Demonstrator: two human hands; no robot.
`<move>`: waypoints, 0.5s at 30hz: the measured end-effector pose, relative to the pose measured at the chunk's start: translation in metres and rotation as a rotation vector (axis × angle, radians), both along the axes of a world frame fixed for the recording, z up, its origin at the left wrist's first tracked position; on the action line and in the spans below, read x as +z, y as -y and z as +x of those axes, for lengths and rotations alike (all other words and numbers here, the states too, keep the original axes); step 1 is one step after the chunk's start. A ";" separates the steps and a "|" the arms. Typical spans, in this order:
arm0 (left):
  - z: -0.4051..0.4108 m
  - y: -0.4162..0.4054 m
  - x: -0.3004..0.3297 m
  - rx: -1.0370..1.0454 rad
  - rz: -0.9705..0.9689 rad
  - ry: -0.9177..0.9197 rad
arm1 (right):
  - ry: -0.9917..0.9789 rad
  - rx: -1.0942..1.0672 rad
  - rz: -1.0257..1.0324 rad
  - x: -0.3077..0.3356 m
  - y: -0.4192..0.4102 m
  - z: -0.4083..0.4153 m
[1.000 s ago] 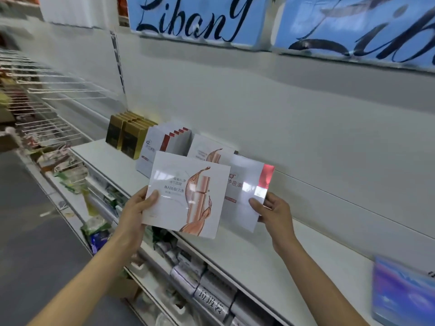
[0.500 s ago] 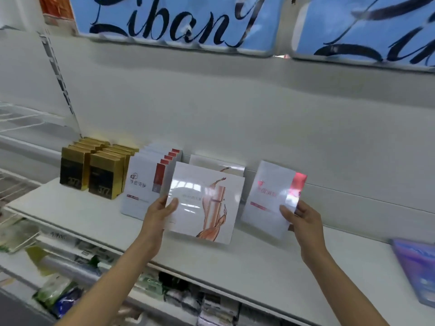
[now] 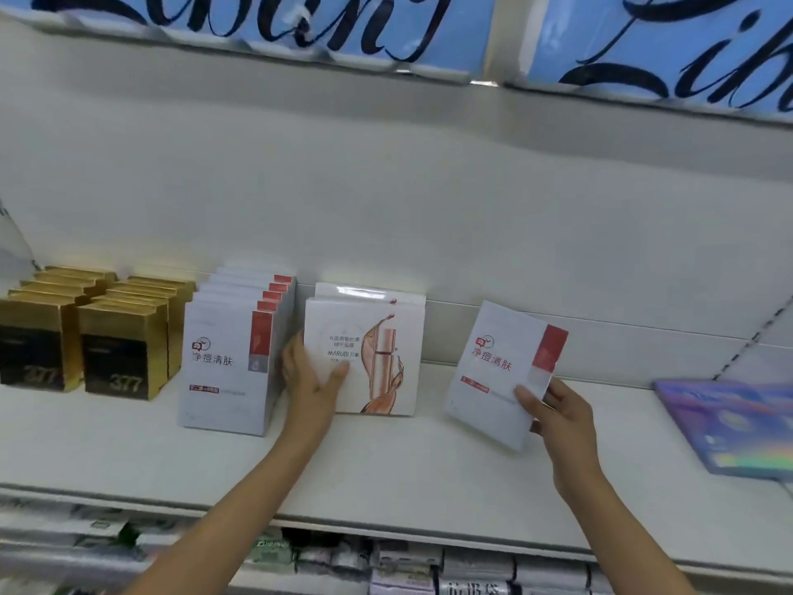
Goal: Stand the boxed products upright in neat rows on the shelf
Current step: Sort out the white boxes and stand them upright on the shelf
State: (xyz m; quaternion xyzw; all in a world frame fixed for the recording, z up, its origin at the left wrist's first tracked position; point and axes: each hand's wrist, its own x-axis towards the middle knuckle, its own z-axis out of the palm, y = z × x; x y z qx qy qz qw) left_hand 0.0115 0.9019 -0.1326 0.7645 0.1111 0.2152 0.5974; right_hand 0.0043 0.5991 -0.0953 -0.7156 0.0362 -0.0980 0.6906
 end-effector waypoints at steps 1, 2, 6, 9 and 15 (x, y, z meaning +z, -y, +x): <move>0.002 0.001 0.000 -0.013 -0.007 -0.004 | -0.004 -0.005 -0.004 -0.001 -0.001 0.000; 0.005 0.001 0.000 -0.023 -0.009 -0.014 | -0.008 -0.008 -0.006 -0.002 -0.002 0.000; 0.018 -0.010 -0.011 -0.071 -0.107 -0.081 | -0.012 0.002 -0.009 -0.002 -0.008 -0.001; 0.021 -0.010 -0.011 -0.067 -0.107 -0.091 | -0.016 0.016 -0.014 0.000 -0.012 0.000; 0.021 -0.008 -0.012 -0.068 -0.108 -0.087 | -0.004 0.059 -0.020 0.005 -0.023 0.000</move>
